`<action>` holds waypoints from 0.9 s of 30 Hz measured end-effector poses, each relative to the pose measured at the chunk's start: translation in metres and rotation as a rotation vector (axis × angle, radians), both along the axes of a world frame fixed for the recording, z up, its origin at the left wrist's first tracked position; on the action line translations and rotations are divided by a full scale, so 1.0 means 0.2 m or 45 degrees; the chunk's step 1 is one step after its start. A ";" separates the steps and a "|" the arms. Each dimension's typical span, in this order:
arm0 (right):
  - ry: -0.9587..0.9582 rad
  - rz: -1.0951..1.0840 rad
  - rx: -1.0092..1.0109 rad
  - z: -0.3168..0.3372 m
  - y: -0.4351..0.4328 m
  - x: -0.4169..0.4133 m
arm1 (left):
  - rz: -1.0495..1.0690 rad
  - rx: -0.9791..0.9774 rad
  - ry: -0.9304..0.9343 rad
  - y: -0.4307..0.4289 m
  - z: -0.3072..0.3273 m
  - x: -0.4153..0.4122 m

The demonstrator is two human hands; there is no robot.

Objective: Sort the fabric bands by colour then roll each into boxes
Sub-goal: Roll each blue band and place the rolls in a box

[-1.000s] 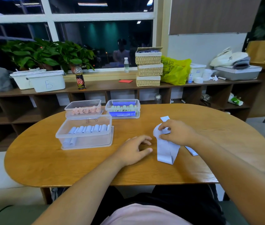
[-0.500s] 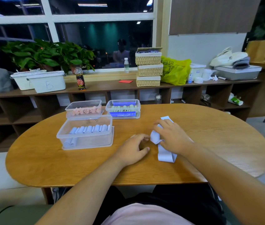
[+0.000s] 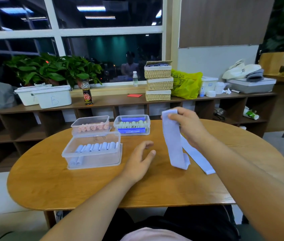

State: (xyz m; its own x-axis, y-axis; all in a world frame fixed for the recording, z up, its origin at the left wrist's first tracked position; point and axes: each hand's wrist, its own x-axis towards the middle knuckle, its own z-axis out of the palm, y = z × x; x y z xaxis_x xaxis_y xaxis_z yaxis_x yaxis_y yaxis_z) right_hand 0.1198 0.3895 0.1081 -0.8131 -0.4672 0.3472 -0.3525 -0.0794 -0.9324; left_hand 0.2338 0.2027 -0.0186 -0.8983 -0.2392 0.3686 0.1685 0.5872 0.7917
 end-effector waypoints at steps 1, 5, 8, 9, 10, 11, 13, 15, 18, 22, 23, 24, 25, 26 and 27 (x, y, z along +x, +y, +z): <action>-0.049 0.027 -0.104 0.08 0.01 0.02 | 0.001 0.072 0.033 0.01 0.03 0.00; 0.003 0.029 -0.269 0.28 0.05 0.09 | -0.047 0.326 0.183 0.05 0.16 0.02; 0.048 0.036 -0.314 0.34 0.02 0.13 | -0.103 0.245 0.238 0.06 0.21 0.04; 0.049 0.035 -0.317 0.35 0.00 0.13 | -0.123 0.216 0.267 0.06 0.21 0.05; 0.038 0.041 -0.320 0.36 -0.01 0.13 | -0.134 0.208 0.300 0.06 0.21 0.06; 0.026 0.052 -0.316 0.36 -0.03 0.13 | -0.132 0.220 0.337 0.06 0.20 0.07; -0.010 0.049 -0.277 0.32 -0.09 0.10 | -0.080 0.267 0.374 0.05 0.18 0.08; -0.085 0.033 -0.200 0.24 -0.17 0.03 | 0.035 0.267 0.345 0.01 0.14 0.09; -0.230 -0.005 -0.048 0.04 -0.30 -0.10 | 0.167 0.217 0.201 -0.08 0.03 0.08; -0.291 -0.106 0.147 -0.27 -0.45 -0.32 | 0.257 0.078 -0.104 -0.11 -0.03 0.07; -0.279 -0.144 0.183 -0.33 -0.48 -0.36 | 0.245 0.030 -0.122 -0.11 -0.04 0.07; -0.260 -0.177 0.217 -0.37 -0.50 -0.40 | 0.220 -0.025 -0.121 -0.11 -0.04 0.07; -0.236 -0.196 0.261 -0.41 -0.51 -0.44 | 0.188 -0.094 -0.113 -0.11 -0.04 0.06; -0.222 -0.205 0.319 -0.44 -0.52 -0.48 | 0.147 -0.171 -0.116 -0.11 -0.06 0.07; -0.206 -0.214 0.385 -0.47 -0.52 -0.51 | 0.102 -0.257 -0.122 -0.11 -0.07 0.08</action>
